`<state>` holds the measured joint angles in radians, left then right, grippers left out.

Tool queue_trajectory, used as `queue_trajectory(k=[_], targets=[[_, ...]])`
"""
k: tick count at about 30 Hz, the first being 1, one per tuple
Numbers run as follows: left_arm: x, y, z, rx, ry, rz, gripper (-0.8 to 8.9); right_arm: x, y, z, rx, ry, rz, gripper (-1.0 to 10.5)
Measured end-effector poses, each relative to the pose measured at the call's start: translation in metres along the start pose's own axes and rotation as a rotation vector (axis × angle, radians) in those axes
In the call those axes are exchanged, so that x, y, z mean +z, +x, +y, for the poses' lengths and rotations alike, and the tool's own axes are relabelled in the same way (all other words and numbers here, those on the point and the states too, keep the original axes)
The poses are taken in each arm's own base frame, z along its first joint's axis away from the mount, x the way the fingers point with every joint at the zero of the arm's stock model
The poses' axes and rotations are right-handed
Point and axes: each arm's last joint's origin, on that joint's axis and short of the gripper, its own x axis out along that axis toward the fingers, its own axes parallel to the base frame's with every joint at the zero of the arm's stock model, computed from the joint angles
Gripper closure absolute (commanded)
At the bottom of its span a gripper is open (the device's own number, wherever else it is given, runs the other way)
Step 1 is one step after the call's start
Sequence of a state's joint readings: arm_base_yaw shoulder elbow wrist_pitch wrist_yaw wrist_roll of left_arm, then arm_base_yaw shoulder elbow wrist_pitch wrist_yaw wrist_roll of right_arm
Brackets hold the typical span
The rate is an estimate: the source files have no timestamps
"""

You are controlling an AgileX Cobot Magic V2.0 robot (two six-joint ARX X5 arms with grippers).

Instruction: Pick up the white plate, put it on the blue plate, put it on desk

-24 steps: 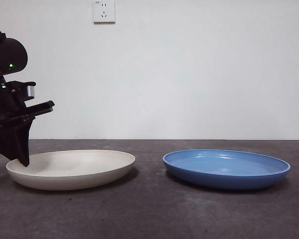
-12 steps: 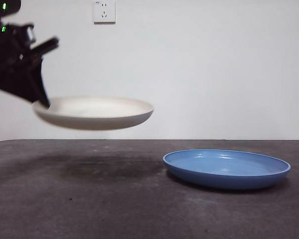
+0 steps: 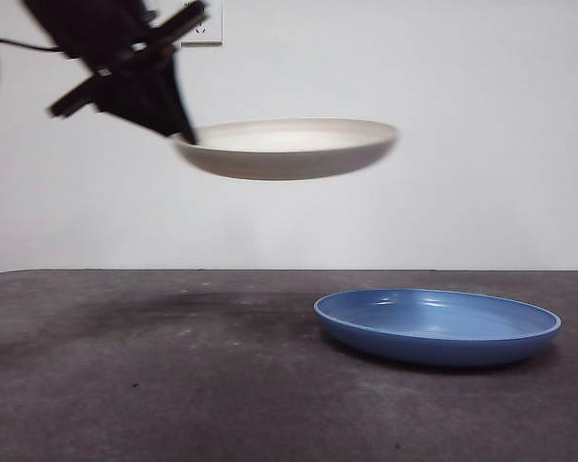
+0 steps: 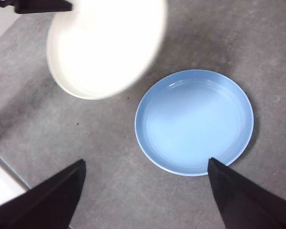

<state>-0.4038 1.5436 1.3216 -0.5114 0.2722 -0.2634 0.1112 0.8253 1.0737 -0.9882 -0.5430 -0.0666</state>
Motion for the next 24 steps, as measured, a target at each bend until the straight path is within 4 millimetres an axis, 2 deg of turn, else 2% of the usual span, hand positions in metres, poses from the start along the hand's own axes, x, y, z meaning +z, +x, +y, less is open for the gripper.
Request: queue_trajectory(k=[6, 12, 20, 24], targets=[[0.006, 0.039, -0.028, -0.042, 0.042, 0.061, 7.97, 0.0, 0.0, 0.0, 0.0, 0.003, -0.002, 5.3], [0.003, 0.083, -0.044, -0.046, 0.074, 0.127, 7.97, 0.0, -0.001, 0.001, 0.0, 0.013, -0.004, 5.3], [-0.012, 0.135, -0.05, -0.036, 0.088, 0.22, 7.97, -0.002, -0.005, 0.003, -0.001, 0.008, -0.019, 5.3], [-0.022, 0.153, -0.052, -0.033, 0.095, 0.263, 7.97, -0.002, -0.005, 0.003, -0.002, 0.008, -0.021, 5.3]])
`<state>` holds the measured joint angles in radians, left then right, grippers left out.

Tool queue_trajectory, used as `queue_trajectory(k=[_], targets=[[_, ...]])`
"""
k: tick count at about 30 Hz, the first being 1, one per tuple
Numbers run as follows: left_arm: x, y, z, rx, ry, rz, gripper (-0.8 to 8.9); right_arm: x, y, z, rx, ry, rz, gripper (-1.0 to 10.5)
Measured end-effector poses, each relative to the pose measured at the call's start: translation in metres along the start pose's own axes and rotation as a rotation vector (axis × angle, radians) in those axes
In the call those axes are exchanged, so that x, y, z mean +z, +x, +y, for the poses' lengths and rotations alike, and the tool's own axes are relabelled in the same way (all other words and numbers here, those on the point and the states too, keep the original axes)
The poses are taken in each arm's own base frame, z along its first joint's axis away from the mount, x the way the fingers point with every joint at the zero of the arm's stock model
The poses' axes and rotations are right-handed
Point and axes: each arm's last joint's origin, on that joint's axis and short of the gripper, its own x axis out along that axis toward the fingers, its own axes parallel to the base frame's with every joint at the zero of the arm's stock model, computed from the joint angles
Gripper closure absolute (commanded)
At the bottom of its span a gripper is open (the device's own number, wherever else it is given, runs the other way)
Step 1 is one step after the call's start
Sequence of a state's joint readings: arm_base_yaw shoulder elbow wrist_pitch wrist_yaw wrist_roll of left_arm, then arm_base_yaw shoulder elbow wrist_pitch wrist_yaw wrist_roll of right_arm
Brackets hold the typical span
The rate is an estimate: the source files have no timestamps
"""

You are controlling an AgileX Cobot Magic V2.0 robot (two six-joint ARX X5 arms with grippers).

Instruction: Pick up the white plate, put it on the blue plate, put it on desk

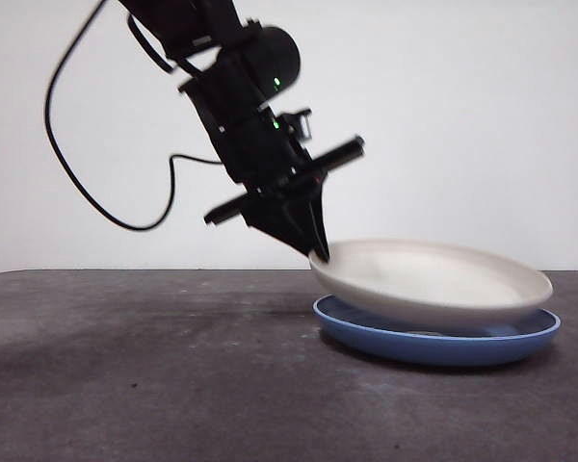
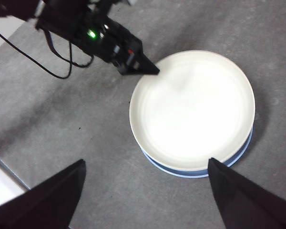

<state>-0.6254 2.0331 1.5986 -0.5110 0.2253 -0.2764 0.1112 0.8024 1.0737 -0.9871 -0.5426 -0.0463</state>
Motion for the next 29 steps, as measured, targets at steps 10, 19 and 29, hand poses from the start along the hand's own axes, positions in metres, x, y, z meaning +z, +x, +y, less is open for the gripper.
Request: queue_trajectory(k=[10, 19, 29], targets=[[-0.007, 0.016, -0.003, 0.019, 0.006, 0.034, 7.79, 0.0, 0.0, 0.0, 0.0, 0.001, -0.001, 5.3], [-0.008, 0.016, -0.006, 0.015, 0.011, 0.038, 4.69, -0.001, -0.002, 0.001, 0.0, -0.002, -0.006, 5.3], [-0.009, 0.012, -0.007, 0.02, 0.01, 0.06, 4.7, -0.001, -0.002, 0.001, 0.0, -0.002, -0.006, 5.3]])
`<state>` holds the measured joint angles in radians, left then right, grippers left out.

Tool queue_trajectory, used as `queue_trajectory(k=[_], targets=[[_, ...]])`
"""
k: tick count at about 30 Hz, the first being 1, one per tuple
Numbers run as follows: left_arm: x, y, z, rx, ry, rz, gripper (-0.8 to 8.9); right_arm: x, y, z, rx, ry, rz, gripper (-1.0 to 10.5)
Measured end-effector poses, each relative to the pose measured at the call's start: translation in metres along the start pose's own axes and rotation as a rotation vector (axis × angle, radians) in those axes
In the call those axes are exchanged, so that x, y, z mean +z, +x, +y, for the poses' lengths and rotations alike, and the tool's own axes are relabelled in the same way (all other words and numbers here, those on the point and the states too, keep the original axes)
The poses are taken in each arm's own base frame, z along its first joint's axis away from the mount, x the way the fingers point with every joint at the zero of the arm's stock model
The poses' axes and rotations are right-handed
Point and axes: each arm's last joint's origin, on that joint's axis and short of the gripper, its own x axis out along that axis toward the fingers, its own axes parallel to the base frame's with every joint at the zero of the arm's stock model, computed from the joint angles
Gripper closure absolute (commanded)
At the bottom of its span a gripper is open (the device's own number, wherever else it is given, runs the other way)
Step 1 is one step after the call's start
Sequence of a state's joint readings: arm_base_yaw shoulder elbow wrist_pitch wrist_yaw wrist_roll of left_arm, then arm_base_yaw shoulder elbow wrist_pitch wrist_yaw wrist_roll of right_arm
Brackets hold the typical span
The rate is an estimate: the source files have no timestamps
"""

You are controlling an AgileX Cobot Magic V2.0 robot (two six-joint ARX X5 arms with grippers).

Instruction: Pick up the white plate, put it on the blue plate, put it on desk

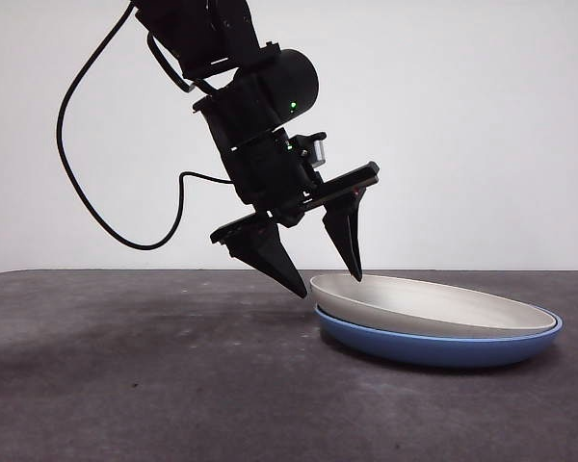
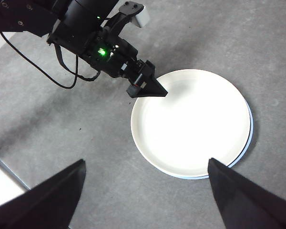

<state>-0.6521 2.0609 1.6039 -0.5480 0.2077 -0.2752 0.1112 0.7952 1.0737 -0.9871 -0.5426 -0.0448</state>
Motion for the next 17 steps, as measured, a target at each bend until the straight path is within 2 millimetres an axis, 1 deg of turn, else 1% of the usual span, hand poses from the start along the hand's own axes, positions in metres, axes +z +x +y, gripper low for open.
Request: queue_trajectory(k=[2, 4, 5, 6, 10, 13, 17], targets=[[0.002, -0.01, -0.002, -0.005, 0.005, -0.019, 4.7, 0.0, 0.0, 0.0, 0.0, 0.0, 0.0, 5.3], [0.007, -0.032, -0.007, -0.016, 0.019, -0.065, 4.7, 0.0, 0.0, 0.0, 0.0, 0.0, 0.0, 5.3], [0.01, -0.045, -0.009, -0.021, 0.027, -0.092, 4.7, 0.0, 0.0, 0.0, 0.0, 0.0, 0.0, 5.3], [0.013, -0.064, -0.011, -0.027, 0.04, -0.13, 4.7, 0.0, 0.0, 0.0, 0.0, 0.0, 0.0, 5.3], [0.017, -0.131, -0.016, -0.036, 0.08, -0.255, 4.7, 0.0, 0.0, 0.0, 0.0, 0.0, 0.0, 5.3], [0.011, -0.173, -0.015, -0.025, 0.105, -0.304, 4.7, 0.0, 0.0, 0.0, 0.0, 0.0, 0.0, 5.3], [-0.003, -0.22, -0.014, -0.004, 0.145, -0.346, 4.7, 0.0, 0.0, 0.0, 0.0, 0.0, 0.0, 5.3]])
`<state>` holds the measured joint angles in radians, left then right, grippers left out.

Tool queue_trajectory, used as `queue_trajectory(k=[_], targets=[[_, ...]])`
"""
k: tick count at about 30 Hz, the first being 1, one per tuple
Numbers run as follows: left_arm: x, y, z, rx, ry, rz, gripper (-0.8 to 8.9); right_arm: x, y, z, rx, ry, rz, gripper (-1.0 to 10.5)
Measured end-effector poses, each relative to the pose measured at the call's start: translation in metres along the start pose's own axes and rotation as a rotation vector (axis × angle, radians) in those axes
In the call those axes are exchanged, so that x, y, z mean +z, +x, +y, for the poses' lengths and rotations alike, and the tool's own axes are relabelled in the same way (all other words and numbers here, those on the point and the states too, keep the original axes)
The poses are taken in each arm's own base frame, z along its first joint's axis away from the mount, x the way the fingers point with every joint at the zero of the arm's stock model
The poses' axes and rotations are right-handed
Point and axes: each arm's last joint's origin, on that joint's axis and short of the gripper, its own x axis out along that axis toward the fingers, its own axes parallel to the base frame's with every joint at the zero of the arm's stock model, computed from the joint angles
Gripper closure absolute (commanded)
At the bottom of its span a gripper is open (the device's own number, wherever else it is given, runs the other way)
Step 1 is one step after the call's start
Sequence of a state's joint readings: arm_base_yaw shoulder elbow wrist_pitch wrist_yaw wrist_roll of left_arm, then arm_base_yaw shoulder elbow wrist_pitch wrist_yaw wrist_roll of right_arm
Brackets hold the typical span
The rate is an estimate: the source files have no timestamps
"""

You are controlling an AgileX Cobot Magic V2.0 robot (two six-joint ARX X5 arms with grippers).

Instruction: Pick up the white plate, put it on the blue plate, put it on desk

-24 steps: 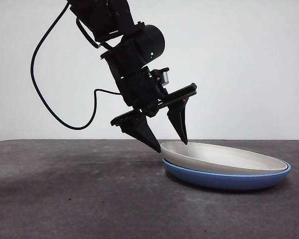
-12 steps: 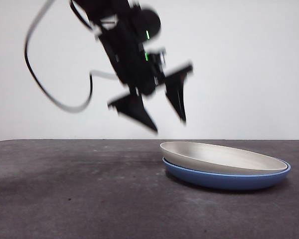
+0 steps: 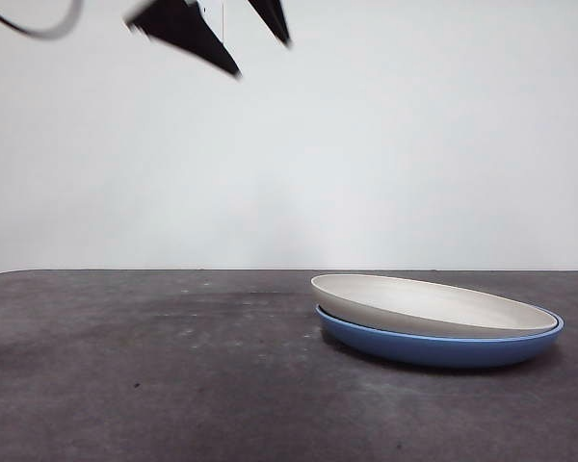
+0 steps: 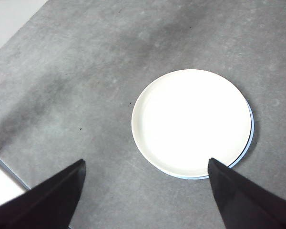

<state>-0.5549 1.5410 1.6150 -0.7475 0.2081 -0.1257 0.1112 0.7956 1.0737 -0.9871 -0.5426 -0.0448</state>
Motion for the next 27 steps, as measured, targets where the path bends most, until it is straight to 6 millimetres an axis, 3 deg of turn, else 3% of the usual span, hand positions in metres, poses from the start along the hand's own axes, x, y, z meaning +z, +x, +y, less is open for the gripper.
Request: queue_trajectory(k=[5, 8, 17, 19, 27], targets=[[-0.005, -0.054, 0.004, 0.035, 0.027, -0.038, 4.7, 0.0, 0.0, 0.0, -0.011, 0.0, 0.001, 5.3], [-0.016, -0.069, 0.007, 0.032, 0.031, -0.052, 4.7, 0.0, 0.0, -0.001, -0.04, 0.0, 0.002, 5.3], [-0.111, -0.046, 0.015, -0.244, -0.027, 0.177, 4.71, 0.0, 0.0, -0.001, -0.045, 0.001, 0.002, 5.3], [-0.123, -0.038, 0.018, -0.264, -0.042, 0.225, 4.71, -0.001, 0.0, -0.001, -0.045, 0.005, 0.01, 5.3], [-0.122, -0.037, 0.018, -0.27, -0.036, 0.213, 4.71, -0.001, 0.002, -0.004, -0.084, 0.035, 0.03, 5.4]])
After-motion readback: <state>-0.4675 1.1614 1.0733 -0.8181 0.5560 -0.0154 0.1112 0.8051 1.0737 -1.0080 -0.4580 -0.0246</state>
